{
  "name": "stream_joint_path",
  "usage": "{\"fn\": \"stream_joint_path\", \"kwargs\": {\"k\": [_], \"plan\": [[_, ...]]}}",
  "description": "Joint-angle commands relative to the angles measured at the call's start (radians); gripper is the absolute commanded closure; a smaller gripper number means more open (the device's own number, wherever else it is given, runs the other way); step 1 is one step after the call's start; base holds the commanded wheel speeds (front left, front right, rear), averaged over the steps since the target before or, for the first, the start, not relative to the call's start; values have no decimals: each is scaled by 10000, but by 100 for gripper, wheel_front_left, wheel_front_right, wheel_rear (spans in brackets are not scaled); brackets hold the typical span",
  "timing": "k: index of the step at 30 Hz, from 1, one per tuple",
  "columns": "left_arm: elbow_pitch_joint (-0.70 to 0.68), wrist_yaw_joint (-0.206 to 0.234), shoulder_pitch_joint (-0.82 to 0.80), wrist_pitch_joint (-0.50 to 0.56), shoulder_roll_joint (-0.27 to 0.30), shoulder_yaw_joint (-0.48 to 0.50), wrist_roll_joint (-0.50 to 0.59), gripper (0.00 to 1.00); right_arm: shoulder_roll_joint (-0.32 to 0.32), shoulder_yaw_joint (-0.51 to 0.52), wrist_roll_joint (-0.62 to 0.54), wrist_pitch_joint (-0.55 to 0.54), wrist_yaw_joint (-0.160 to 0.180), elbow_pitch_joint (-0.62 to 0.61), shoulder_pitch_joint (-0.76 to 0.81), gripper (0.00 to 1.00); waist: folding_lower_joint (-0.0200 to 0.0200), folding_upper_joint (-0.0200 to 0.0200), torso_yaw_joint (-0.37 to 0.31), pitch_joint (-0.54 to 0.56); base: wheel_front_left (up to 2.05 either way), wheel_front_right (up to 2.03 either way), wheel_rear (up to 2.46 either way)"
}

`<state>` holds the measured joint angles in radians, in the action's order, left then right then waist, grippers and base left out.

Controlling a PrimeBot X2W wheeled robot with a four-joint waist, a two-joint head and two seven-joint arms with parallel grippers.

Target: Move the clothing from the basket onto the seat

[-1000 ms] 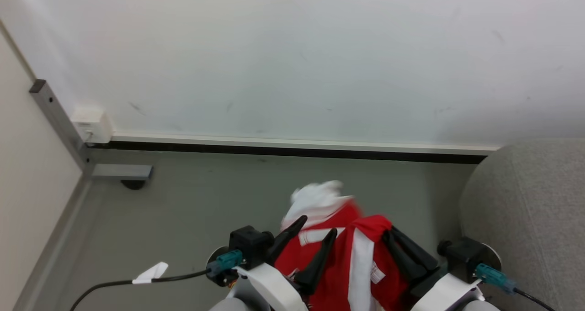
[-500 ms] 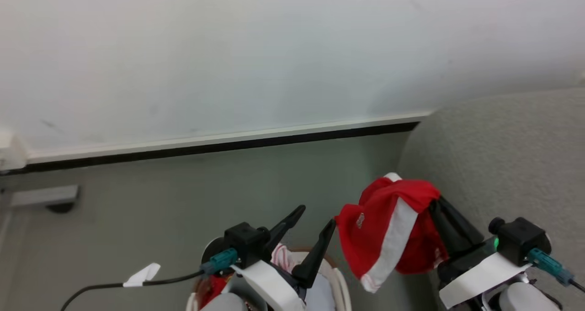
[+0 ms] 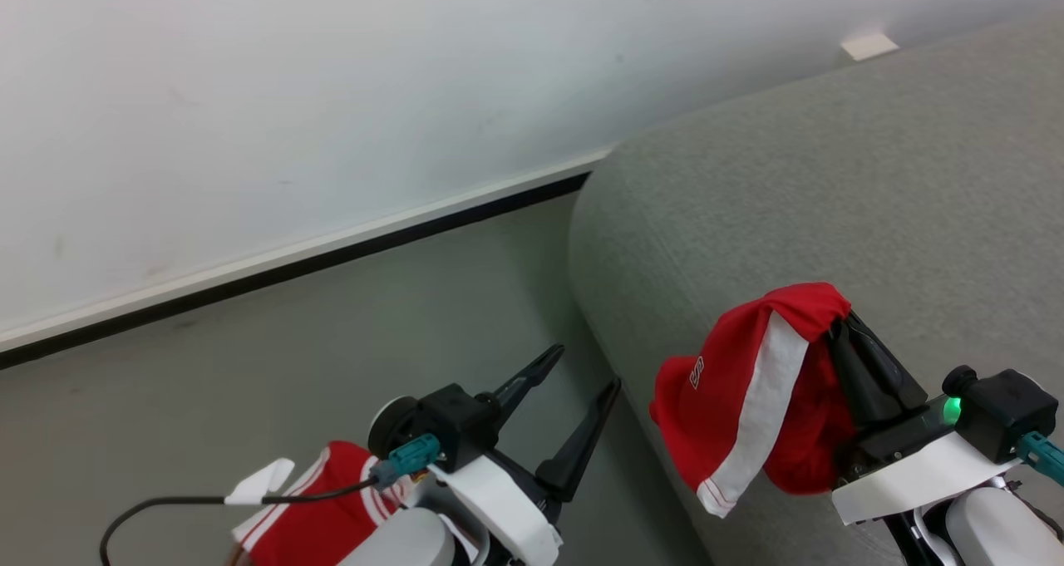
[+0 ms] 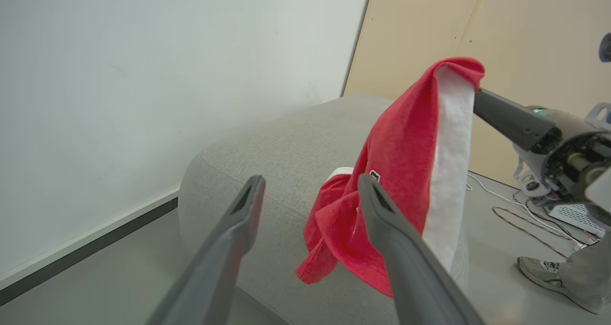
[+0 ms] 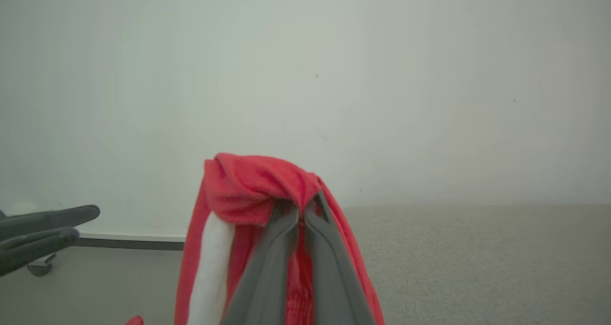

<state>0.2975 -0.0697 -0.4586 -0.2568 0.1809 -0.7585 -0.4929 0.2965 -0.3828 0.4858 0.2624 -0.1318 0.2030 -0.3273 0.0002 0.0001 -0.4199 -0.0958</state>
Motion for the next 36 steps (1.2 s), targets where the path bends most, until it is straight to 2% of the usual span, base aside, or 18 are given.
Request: {"fn": "stream_joint_path", "kwargs": {"k": [1, 8, 15, 21, 27, 32, 36], "plan": [[47, -13, -115, -41, 56, -10, 131, 0, 5, 65, 19, 35, 21, -69, -70, 100, -2, -1, -487, -255, 0, 0, 0], [164, -37, -334, -71, -19, -52, 293, 0, 75, 256, 102, 35, 21, -249, -181, 100, -2, -1, -661, -517, 0, 0, 0], [243, -80, -618, -50, -120, -169, 419, 0, 257, 636, 452, 35, 21, -334, -772, 100, -2, -1, -249, -944, 0, 0, 0], [38, -100, -1199, 170, -37, -271, 664, 0, 1190, 913, 1362, 35, 21, 306, -2475, 100, -2, -1, 531, -2038, 0, 0, 0], [-284, -65, -1839, 459, 97, -303, 909, 0, 2420, 1136, 2765, 21, 21, 1715, -4476, 100, -2, -1, 1419, -3373, 0, 0, 0], [-406, 7, -2174, 556, 125, -273, 983, 0, 3434, 1062, 2914, 21, 23, 3070, -5708, 100, -2, -1, 2065, -4199, 0, 0, 0], [-446, 61, -2306, 519, 117, -284, 1045, 0, 3822, 700, 3076, -27, 21, 4259, -6242, 100, -2, -1, 2477, -4653, 0, 0, 0]]}}
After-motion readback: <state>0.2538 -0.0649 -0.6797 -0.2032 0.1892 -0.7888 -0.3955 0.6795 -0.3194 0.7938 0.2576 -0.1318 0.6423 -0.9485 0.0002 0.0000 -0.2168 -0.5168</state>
